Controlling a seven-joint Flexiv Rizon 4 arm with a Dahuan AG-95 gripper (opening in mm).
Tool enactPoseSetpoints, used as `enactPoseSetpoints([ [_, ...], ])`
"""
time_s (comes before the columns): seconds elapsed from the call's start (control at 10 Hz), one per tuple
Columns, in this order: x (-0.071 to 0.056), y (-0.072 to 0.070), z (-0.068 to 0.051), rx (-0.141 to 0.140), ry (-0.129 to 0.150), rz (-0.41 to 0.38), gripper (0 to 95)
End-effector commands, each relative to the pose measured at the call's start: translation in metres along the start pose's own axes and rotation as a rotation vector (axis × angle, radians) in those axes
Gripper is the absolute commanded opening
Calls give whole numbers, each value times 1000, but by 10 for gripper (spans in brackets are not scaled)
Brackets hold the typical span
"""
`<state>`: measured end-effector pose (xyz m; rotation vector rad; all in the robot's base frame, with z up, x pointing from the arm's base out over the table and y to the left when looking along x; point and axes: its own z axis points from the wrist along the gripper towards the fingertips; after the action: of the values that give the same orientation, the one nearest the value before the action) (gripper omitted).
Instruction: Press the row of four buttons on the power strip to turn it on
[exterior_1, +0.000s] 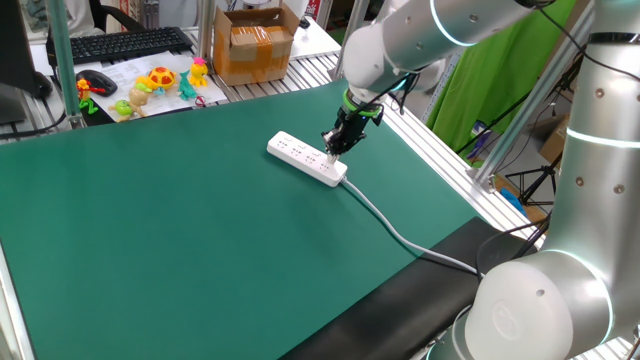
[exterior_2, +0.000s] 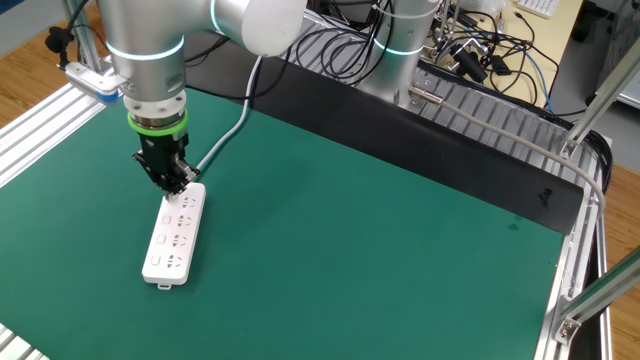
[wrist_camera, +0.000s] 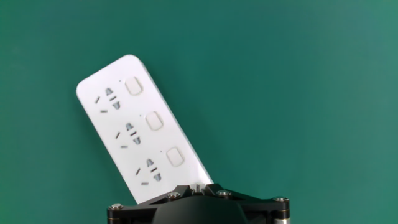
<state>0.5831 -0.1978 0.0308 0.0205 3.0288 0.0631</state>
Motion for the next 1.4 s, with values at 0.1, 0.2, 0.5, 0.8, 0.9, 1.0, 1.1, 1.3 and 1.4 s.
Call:
enactPoseSetpoints([
  [0.1, 0, 0, -4, 1, 9, -2, 0],
  [0.2, -3, 0, -1, 0, 10, -3, 0],
  [0.5, -5, 1, -1, -13, 12, 5, 0],
  [0.8, -7, 2, -7, -2, 26, 15, 0],
  [0.9, -7, 2, -9, -2, 31, 18, 0],
  [1.0, -7, 2, -10, -2, 32, 18, 0],
  [1.1, -7, 1, -14, -1, 38, 19, 0],
  [1.3, -8, 0, -17, 0, 45, 15, 0],
  [1.4, -9, 0, -18, 0, 47, 14, 0],
])
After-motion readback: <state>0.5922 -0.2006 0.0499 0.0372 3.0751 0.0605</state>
